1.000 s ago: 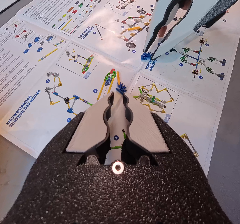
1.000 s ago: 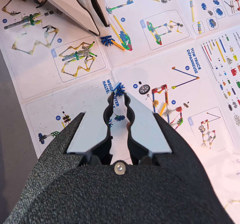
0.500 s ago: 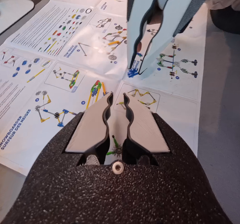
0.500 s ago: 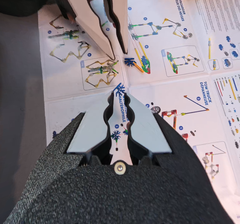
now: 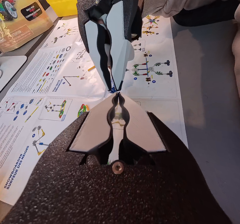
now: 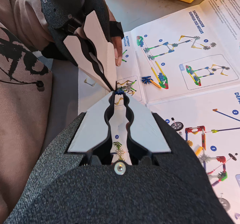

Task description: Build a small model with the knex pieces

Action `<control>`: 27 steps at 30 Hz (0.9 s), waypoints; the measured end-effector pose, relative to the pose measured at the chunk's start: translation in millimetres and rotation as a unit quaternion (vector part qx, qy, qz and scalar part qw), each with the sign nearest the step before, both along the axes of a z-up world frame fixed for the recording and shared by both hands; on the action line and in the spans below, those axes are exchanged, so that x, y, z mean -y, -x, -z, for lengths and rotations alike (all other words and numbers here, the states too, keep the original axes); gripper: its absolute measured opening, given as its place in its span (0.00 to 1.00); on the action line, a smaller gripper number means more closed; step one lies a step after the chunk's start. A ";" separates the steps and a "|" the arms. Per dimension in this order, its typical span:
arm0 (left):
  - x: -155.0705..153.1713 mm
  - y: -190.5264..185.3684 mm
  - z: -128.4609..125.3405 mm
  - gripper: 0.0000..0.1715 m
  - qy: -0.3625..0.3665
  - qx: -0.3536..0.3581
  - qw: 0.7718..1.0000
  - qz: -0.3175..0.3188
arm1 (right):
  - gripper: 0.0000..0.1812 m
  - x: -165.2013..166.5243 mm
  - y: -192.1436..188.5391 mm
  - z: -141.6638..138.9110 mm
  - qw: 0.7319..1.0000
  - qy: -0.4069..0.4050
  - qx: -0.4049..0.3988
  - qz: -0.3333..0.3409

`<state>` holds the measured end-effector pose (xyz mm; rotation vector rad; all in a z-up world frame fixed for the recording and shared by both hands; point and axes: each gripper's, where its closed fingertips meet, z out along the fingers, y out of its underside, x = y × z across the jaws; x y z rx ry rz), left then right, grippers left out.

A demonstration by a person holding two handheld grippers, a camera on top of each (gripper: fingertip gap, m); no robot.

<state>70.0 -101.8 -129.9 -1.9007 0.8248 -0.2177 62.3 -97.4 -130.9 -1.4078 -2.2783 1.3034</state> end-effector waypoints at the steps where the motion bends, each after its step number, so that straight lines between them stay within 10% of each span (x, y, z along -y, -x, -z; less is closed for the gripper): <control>1: -0.4 0.1 -0.6 0.00 0.004 0.008 1.000 -0.002 | 0.06 -0.9 0.6 -1.1 1.000 0.004 -0.002 0.004; 16: -7.1 5.9 6.6 0.05 0.055 0.068 0.996 -0.035 | 0.06 -10.1 -9.0 -15.6 0.999 0.036 -0.033 0.006; 20: 3.1 -18.1 -7.3 0.18 0.085 0.157 0.984 0.028 | 0.06 9.5 -22.9 -44.6 0.989 0.093 -0.097 -0.067; 27: 21.6 -35.6 -56.6 0.08 0.090 0.323 0.935 0.119 | 0.06 25.7 -31.0 -68.2 0.966 0.187 -0.131 -0.121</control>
